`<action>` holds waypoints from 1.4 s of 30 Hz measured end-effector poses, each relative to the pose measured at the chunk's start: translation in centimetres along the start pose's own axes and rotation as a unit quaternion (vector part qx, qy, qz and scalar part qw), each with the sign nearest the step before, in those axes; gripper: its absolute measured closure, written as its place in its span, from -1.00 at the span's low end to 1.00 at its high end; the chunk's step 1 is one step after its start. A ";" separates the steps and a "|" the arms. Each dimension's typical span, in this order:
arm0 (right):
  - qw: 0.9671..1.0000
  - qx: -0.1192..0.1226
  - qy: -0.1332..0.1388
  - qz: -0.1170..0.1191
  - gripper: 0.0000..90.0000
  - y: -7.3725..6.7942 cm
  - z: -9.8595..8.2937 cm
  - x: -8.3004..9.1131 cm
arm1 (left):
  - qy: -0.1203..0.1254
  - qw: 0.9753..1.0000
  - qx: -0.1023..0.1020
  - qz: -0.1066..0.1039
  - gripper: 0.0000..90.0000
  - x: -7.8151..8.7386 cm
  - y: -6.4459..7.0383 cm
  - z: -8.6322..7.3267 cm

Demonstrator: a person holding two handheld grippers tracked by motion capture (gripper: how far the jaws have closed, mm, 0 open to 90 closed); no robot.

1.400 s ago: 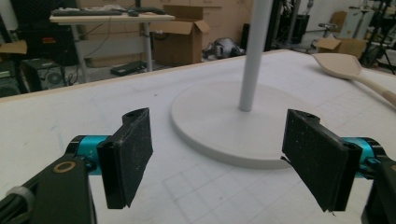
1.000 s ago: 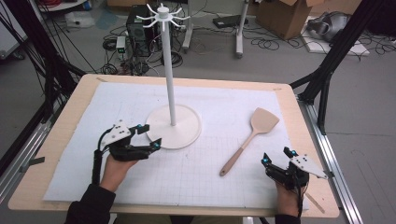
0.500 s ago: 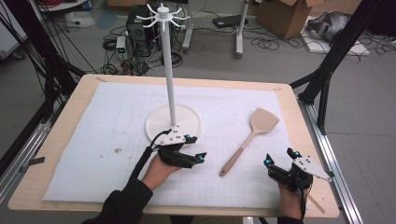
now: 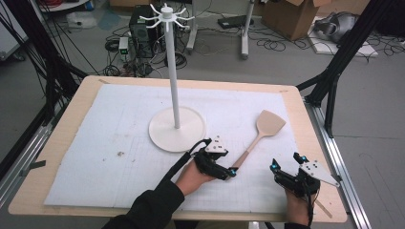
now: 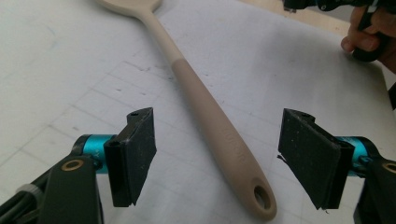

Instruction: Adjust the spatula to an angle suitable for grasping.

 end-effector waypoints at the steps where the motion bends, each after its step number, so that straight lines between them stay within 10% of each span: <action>1: 1.000 0.000 -0.001 0.000 -0.64 0.0 0.0 0.0 | -0.005 1.000 -0.002 0.000 -0.38 -0.4 0.2 0.1; 21: 1.000 -0.011 0.007 0.004 -0.63 0.1 -0.1 0.3 | -0.071 0.993 -0.007 0.095 0.10 -3.1 1.3 -0.3; 42: 1.000 -0.013 0.009 0.007 -0.63 0.1 -0.2 0.2 | -0.088 0.994 0.002 0.064 0.51 -1.3 -0.5 -0.7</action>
Point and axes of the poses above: each handheld gripper's, and its own axes: x roughly backward along the jaws, z roughly out of its top, y roughly to its right, the point moved 7 cm from there along -x, roughly forward along the jaws, and after that the axes turned 9 degrees about z, right-handed, at the moved point
